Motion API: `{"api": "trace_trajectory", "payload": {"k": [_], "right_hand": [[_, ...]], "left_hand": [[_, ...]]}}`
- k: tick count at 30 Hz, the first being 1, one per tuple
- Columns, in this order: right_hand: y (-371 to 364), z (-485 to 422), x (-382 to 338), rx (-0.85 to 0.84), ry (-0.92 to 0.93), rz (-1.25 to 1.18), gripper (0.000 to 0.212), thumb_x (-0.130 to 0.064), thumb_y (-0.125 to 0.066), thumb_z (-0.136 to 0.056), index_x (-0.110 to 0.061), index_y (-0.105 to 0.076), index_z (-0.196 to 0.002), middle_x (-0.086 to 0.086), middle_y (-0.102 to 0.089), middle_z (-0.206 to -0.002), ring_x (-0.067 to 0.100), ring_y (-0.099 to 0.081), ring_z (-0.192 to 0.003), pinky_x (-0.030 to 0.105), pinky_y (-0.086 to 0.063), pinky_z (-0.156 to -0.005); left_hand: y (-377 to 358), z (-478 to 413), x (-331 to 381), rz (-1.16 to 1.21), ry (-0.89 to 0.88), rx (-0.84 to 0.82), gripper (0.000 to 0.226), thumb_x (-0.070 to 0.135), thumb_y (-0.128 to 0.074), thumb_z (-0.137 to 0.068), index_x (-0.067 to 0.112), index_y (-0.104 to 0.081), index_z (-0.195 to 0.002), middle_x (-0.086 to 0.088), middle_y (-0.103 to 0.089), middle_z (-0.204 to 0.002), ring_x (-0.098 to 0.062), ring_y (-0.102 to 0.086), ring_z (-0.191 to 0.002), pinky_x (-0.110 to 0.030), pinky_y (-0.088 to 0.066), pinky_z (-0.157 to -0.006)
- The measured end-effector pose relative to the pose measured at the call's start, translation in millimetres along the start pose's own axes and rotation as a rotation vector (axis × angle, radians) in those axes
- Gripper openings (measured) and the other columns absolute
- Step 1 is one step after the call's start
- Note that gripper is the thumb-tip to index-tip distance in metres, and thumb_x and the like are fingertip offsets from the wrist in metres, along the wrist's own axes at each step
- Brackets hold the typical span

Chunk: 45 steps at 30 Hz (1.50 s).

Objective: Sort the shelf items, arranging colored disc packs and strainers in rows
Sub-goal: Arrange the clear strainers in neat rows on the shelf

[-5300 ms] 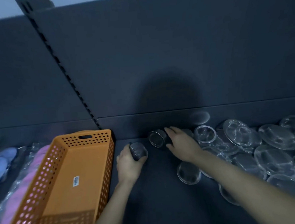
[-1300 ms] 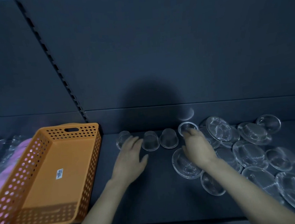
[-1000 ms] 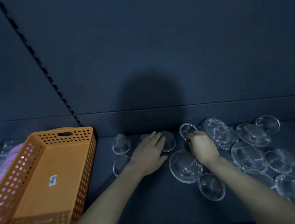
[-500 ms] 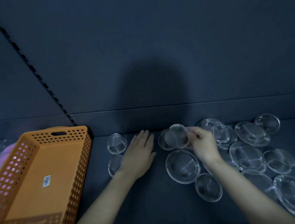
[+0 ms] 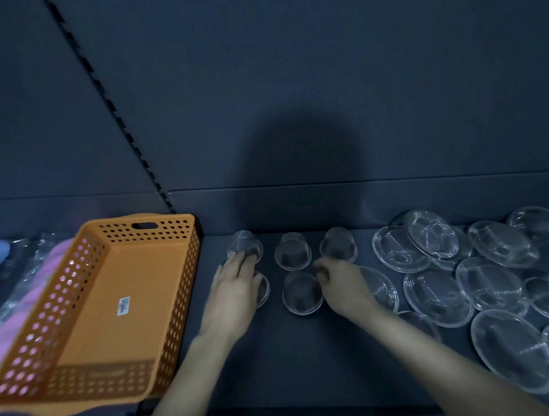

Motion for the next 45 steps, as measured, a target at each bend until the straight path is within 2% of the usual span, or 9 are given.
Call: {"api": "trace_trajectory", "payload": {"k": [3, 7, 12, 17, 21, 27, 34, 40, 45], "right_hand": [[0, 1, -10, 0.001, 0.164, 0.080, 0.036, -0.021, -0.054, -0.093, -0.008, -0.055, -0.126, 0.014, -0.055, -0.126, 0.027, -0.051, -0.118, 0.029, -0.037, -0.097], [-16, 1, -17, -0.133, 0.324, 0.280, 0.072, -0.046, -0.051, -0.092, -0.011, -0.023, -0.148, 0.011, -0.011, -0.158, 0.023, -0.008, -0.146, 0.029, -0.010, -0.117], [-31, -8, -19, -0.184, 0.350, 0.433, 0.083, -0.055, -0.043, -0.092, -0.008, -0.008, -0.151, 0.009, 0.009, -0.159, 0.020, 0.008, -0.147, 0.029, 0.001, -0.117], [-38, -11, -24, -0.182, 0.326, 0.413, 0.082, -0.053, -0.041, -0.094, -0.007, -0.003, -0.150, 0.009, 0.013, -0.159, 0.019, 0.014, -0.146, 0.030, 0.001, -0.119], [-33, -5, -23, -0.122, 0.298, 0.233, 0.079, -0.049, -0.048, -0.092, -0.011, -0.011, -0.151, 0.005, 0.004, -0.160, 0.015, 0.005, -0.147, 0.024, -0.004, -0.116], [-30, 10, -10, 0.009, 0.254, 0.166, 0.063, -0.029, -0.061, -0.085, -0.013, -0.038, -0.142, 0.004, -0.040, -0.142, 0.020, -0.039, -0.131, 0.024, -0.032, -0.105], [-35, 12, -19, -0.015, 0.242, 0.144, 0.064, -0.030, -0.062, -0.086, -0.013, -0.036, -0.142, 0.004, -0.038, -0.144, 0.020, -0.035, -0.133, 0.028, -0.031, -0.108], [10, 32, 0, 0.167, 0.179, 0.092, 0.045, -0.018, -0.065, -0.085, -0.008, -0.056, -0.128, 0.006, -0.051, -0.133, 0.023, -0.053, -0.115, 0.021, -0.035, -0.098], [52, 61, 43, 0.258, 0.076, 0.145, 0.027, -0.006, -0.064, -0.083, -0.007, -0.067, -0.110, 0.008, -0.063, -0.113, 0.025, -0.056, -0.108, 0.017, -0.033, -0.091]], "left_hand": [[2, 1, -8, 0.091, 0.046, 0.000, 0.047, 0.029, -0.043, -0.099, 0.010, -0.039, -0.142, -0.011, -0.031, -0.152, -0.024, -0.020, -0.144, -0.039, -0.019, -0.118], [1, -7, -12, 0.156, 0.059, -0.031, 0.049, 0.032, -0.037, -0.101, 0.014, -0.031, -0.146, -0.007, -0.020, -0.157, -0.019, -0.011, -0.146, -0.031, -0.015, -0.118], [-14, -11, -23, 0.156, 0.059, -0.183, 0.057, 0.038, -0.032, -0.101, 0.017, -0.014, -0.151, 0.006, -0.001, -0.160, -0.008, 0.005, -0.145, -0.026, -0.008, -0.117], [-16, -13, -29, 0.170, 0.021, -0.193, 0.056, 0.036, -0.033, -0.101, 0.020, -0.014, -0.151, 0.011, 0.001, -0.159, -0.002, 0.005, -0.143, -0.024, -0.008, -0.116], [-14, -12, -33, 0.201, 0.030, -0.174, 0.058, 0.035, -0.037, -0.100, 0.021, -0.014, -0.151, 0.012, 0.000, -0.159, -0.002, 0.000, -0.144, -0.023, -0.010, -0.116], [-19, 0, -39, 0.271, 0.185, -0.100, 0.060, 0.040, -0.039, -0.098, 0.018, -0.018, -0.150, 0.004, -0.012, -0.159, -0.009, -0.013, -0.144, -0.020, -0.015, -0.108], [-12, 6, -33, 0.299, 0.206, -0.096, 0.058, 0.039, -0.039, -0.099, 0.014, -0.022, -0.148, -0.003, -0.022, -0.156, -0.016, -0.021, -0.143, -0.028, -0.023, -0.112], [4, 16, 12, 0.207, -0.047, 0.092, 0.046, 0.025, -0.054, -0.094, 0.010, -0.046, -0.136, -0.006, -0.041, -0.145, -0.018, -0.034, -0.136, -0.026, -0.026, -0.109], [-11, 12, 72, 0.255, -0.271, 0.039, 0.033, 0.012, -0.063, -0.088, 0.006, -0.062, -0.120, -0.009, -0.056, -0.129, -0.022, -0.049, -0.125, -0.026, -0.034, -0.104]]}}
Point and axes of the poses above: each hand's wrist, its own z-axis away from the middle knuckle, its own y-axis out of the back of the hand, x = y × z, the point moved 4 cm from there along -z, towards the middle knuckle
